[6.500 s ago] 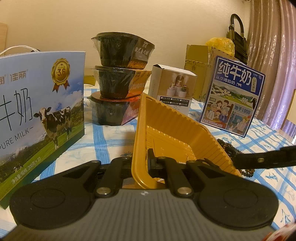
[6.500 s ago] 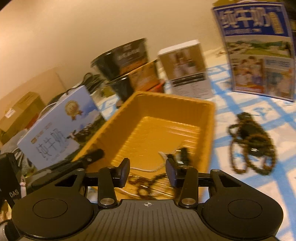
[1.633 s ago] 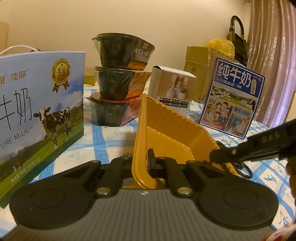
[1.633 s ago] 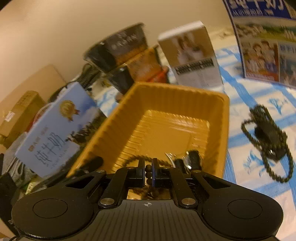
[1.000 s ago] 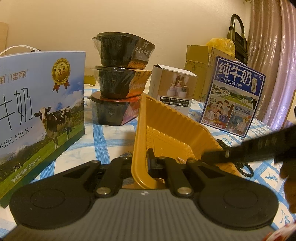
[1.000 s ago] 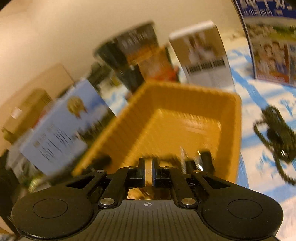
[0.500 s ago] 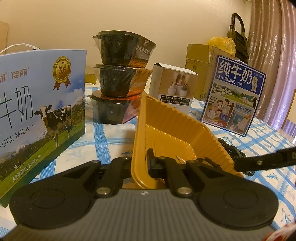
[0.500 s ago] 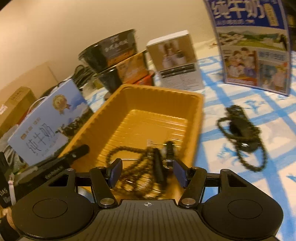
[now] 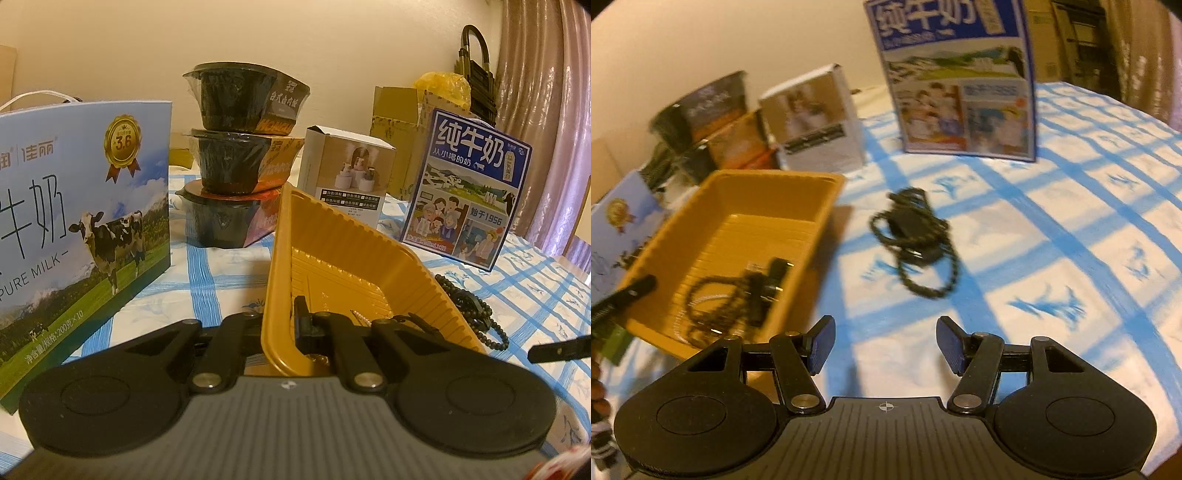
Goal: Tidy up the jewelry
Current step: 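Move the open right tool to the green bead necklace on the cloth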
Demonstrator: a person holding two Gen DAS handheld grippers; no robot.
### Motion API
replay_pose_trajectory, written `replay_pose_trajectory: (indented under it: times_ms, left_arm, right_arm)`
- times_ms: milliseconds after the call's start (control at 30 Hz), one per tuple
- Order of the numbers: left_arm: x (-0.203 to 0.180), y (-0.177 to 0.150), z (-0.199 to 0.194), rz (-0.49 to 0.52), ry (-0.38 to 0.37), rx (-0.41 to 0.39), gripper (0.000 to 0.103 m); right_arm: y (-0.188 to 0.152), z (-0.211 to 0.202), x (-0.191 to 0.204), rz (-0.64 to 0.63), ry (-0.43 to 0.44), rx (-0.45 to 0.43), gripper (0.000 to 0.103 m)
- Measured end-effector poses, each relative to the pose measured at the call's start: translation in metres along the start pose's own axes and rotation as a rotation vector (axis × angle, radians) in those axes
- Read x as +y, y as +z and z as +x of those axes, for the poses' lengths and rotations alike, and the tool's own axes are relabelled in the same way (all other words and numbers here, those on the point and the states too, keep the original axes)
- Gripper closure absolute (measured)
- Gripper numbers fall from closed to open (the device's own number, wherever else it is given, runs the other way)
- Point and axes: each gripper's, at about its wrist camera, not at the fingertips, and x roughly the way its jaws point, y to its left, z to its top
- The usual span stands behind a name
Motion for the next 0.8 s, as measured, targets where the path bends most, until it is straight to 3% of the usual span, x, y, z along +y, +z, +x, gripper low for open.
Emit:
replay_pose_trajectory:
  times_ms: [500,800]
  left_arm:
    - [-0.001,0.001,0.0,0.01,0.002,0.001,0.096]
    - [0.0,0.0,0.0,0.012,0.002,0.003,0.096]
  right_arm:
    - [-0.001,0.018,-0.016,-0.055,-0.074,0.012,0.042]
    - [0.019,0.034,-0.015,-0.17,-0.068,-0.071,0.043]
